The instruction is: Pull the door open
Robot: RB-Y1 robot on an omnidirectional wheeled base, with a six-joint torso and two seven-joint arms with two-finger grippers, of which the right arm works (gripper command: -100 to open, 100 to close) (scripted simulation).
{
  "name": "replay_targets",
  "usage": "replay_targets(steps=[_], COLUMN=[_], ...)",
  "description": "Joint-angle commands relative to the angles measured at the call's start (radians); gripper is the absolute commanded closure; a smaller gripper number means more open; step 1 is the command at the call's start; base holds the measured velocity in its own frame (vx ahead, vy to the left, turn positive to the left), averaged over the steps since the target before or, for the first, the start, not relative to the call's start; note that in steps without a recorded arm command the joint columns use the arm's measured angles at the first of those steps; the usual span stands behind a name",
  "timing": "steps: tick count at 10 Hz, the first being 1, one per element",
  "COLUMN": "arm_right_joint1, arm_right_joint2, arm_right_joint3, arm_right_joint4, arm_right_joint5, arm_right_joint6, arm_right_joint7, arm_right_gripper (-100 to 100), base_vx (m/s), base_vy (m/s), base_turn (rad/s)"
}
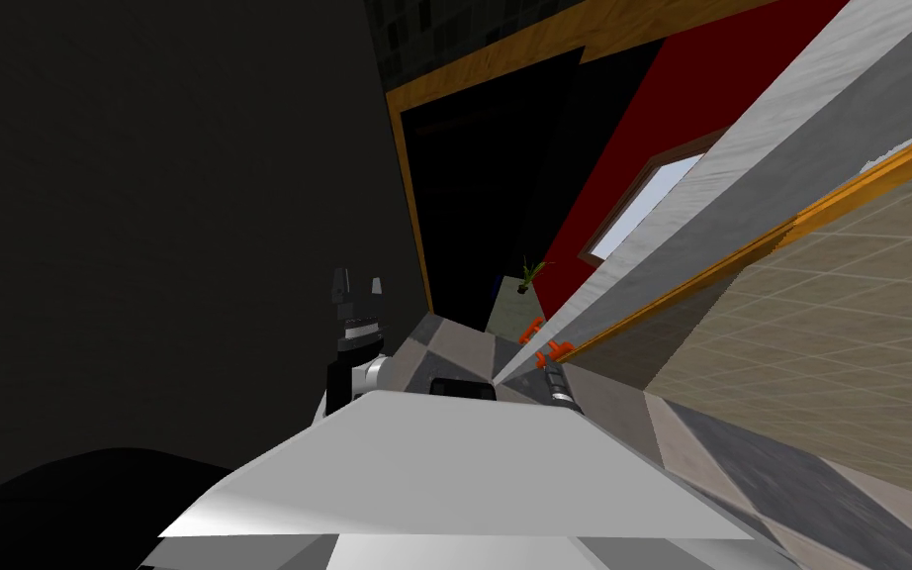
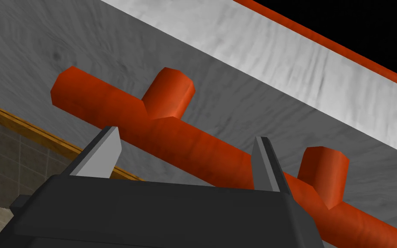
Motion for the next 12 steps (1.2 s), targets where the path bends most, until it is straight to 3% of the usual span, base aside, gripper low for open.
replay_targets(steps=[1, 10, 12], arm_right_joint1=[-0.018, -0.024, -0.03], arm_right_joint2=[-0.007, -0.009, -0.012], arm_right_joint3=[-0.024, -0.012, 0.0], arm_right_joint4=[0.008, 0.01, 0.013], arm_right_joint5=[-0.024, -0.033, -0.042], arm_right_joint6=[-0.011, -0.013, -0.015], arm_right_joint7=[-0.035, -0.07, -0.102], arm_right_gripper=[100, 100, 100], base_vx=[0.003, -0.011, -0.023], base_vy=[-0.006, -0.008, -0.028], base_turn=[-0.005, 0.009, 0.06])
